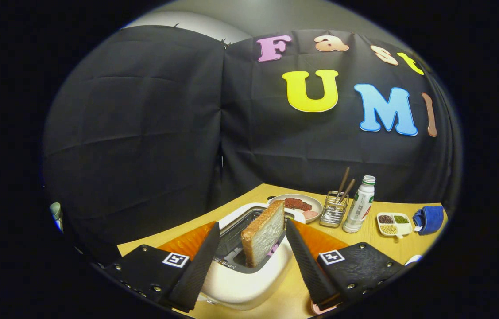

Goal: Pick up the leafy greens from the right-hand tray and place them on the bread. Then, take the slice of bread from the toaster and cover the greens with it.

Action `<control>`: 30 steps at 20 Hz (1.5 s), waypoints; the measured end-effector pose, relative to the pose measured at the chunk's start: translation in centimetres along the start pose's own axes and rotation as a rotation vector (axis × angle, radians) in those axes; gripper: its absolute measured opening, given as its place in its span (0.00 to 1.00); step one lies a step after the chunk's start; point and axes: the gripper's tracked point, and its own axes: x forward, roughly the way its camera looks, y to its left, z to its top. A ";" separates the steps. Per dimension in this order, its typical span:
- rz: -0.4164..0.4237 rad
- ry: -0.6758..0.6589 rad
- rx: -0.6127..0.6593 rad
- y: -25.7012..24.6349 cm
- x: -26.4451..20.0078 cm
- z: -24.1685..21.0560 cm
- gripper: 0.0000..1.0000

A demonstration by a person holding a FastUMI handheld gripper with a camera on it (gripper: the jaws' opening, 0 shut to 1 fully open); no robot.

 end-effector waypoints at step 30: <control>-0.139 -0.195 0.101 -7.6 -5.3 6.2 0.01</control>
